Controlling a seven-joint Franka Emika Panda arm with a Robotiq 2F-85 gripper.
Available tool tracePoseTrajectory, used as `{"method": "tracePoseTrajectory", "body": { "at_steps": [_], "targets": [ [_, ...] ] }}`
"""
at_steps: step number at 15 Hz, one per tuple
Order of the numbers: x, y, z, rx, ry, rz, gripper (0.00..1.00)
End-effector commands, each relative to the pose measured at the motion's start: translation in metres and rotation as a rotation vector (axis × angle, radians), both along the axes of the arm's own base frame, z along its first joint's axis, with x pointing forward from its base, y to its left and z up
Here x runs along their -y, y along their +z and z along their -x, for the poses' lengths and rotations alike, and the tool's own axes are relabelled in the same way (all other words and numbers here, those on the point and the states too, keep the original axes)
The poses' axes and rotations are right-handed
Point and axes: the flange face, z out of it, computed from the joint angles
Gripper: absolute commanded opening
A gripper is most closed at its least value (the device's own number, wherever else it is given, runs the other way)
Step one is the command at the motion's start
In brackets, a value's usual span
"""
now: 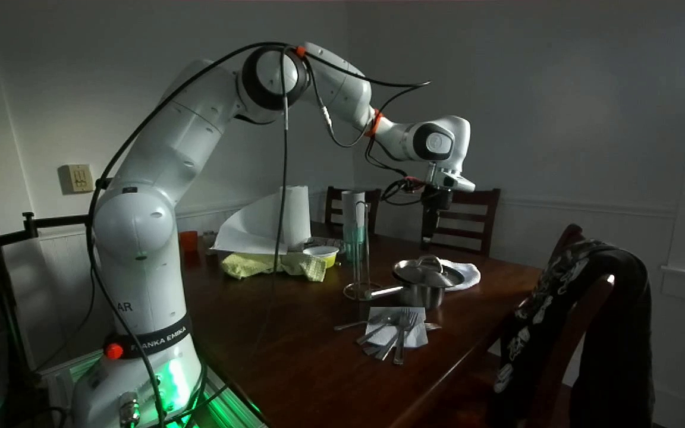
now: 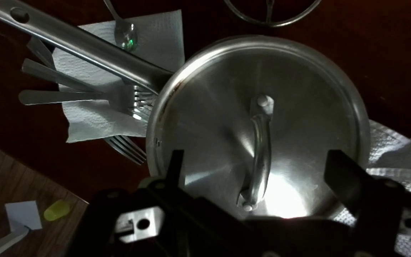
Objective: Remove the silver lid from the silver pot
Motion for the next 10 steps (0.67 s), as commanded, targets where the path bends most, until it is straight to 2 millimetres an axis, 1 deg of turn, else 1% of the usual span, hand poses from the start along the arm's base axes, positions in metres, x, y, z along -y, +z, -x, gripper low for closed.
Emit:
{"method": "tracePoseTrajectory", "body": {
  "at_steps": [1, 6, 8, 9, 10],
  "targets": [
    [0.01, -0.007, -0.006, 0.041, -0.003, -0.052, 1.0],
    [0.014, -0.014, -0.006, 0.048, 0.002, -0.055, 0.99],
    [0.017, -0.017, -0.006, 0.049, 0.005, -0.052, 0.92],
    [0.018, -0.018, -0.006, 0.049, 0.006, -0.05, 0.79],
    [0.02, -0.019, -0.006, 0.056, 0.009, -0.043, 0.73]
  ]
}}
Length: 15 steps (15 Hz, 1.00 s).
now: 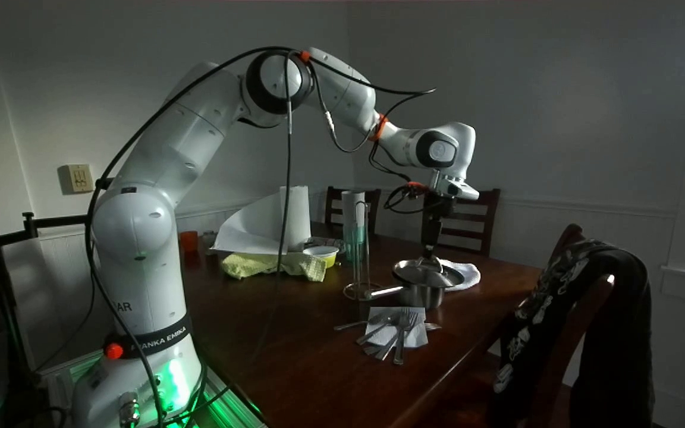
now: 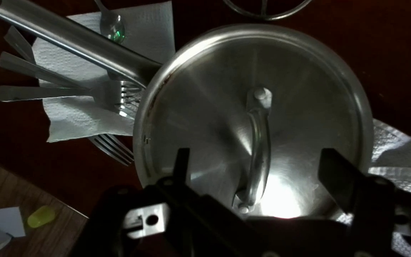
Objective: Remove the silver lid from the silver pot
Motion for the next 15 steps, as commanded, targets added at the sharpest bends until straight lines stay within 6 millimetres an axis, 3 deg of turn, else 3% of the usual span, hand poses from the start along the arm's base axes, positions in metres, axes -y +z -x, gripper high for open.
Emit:
{"method": "tracePoseTrajectory", "body": {
  "at_steps": [1, 9, 11, 15],
  "targets": [
    [0.012, -0.004, -0.005, 0.035, 0.006, -0.009, 0.64],
    [0.015, -0.015, -0.006, 0.044, 0.015, 0.002, 0.05],
    [0.014, -0.014, -0.006, 0.042, 0.018, 0.0, 0.0],
    [0.004, 0.011, -0.009, 0.064, 0.032, -0.002, 0.04]
  ]
}}
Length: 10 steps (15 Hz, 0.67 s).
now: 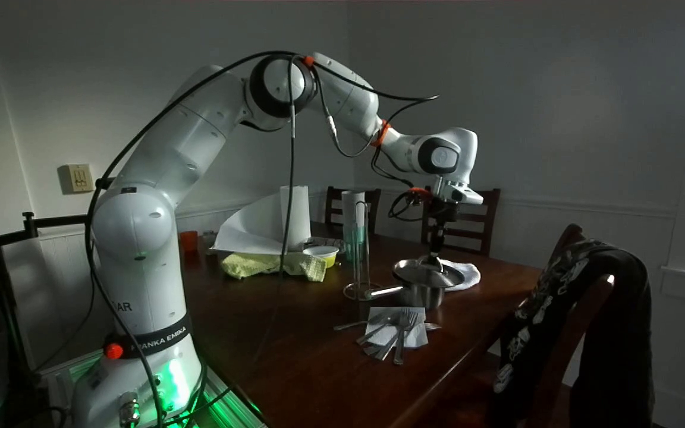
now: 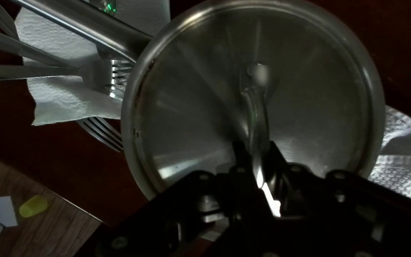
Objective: Remove the silver lid from the silver pot
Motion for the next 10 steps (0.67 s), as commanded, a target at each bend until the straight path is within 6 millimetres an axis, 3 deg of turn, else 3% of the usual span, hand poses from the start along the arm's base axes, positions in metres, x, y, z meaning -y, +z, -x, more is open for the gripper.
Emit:
{"method": "tracePoseTrajectory", "body": {
  "at_steps": [1, 5, 10],
  "targets": [
    [-0.01, 0.036, -0.009, 0.06, 0.027, -0.021, 0.04],
    [-0.04, 0.076, -0.028, 0.134, 0.1, -0.028, 0.04],
    [-0.1, 0.096, -0.062, 0.205, 0.2, -0.043, 0.04]
  ]
}}
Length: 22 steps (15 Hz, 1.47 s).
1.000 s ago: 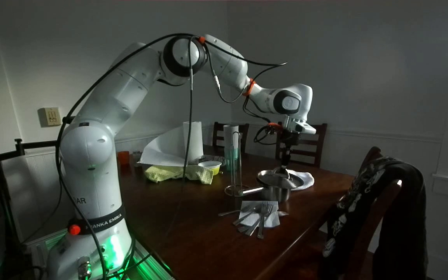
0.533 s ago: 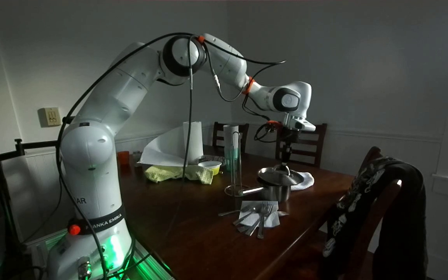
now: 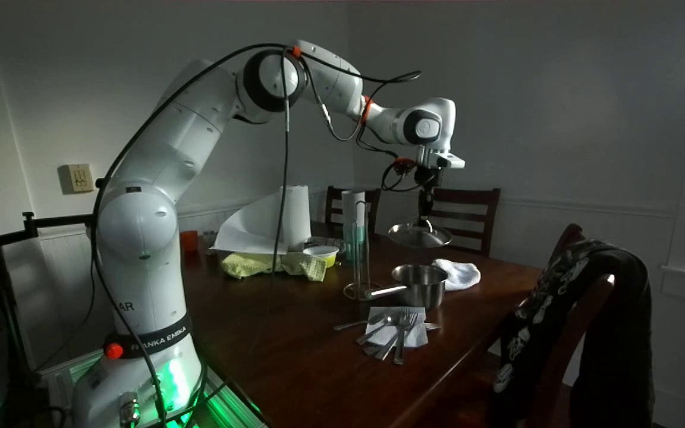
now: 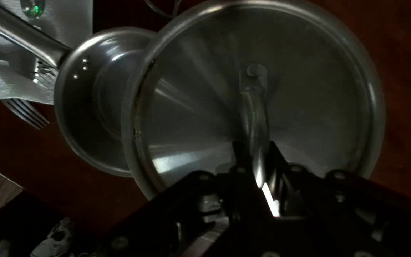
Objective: Remove the silver lid from the silver pot
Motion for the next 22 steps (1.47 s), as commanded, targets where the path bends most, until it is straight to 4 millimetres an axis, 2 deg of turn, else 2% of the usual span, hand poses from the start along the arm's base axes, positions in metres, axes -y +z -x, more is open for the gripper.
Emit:
{"method": "tracePoseTrajectory", "body": {
  "at_steps": [1, 6, 11, 16, 22],
  "targets": [
    [-0.039, 0.01, -0.022, 0.043, 0.076, -0.03, 0.04],
    [-0.108, -0.012, -0.039, 0.035, 0.163, -0.023, 0.04],
    [-0.153, -0.047, -0.051, 0.056, 0.211, 0.017, 0.04],
    [-0.173, -0.078, -0.056, 0.087, 0.254, 0.067, 0.04],
    [-0.168, -0.102, -0.054, 0.09, 0.284, 0.131, 0.04]
  ]
}}
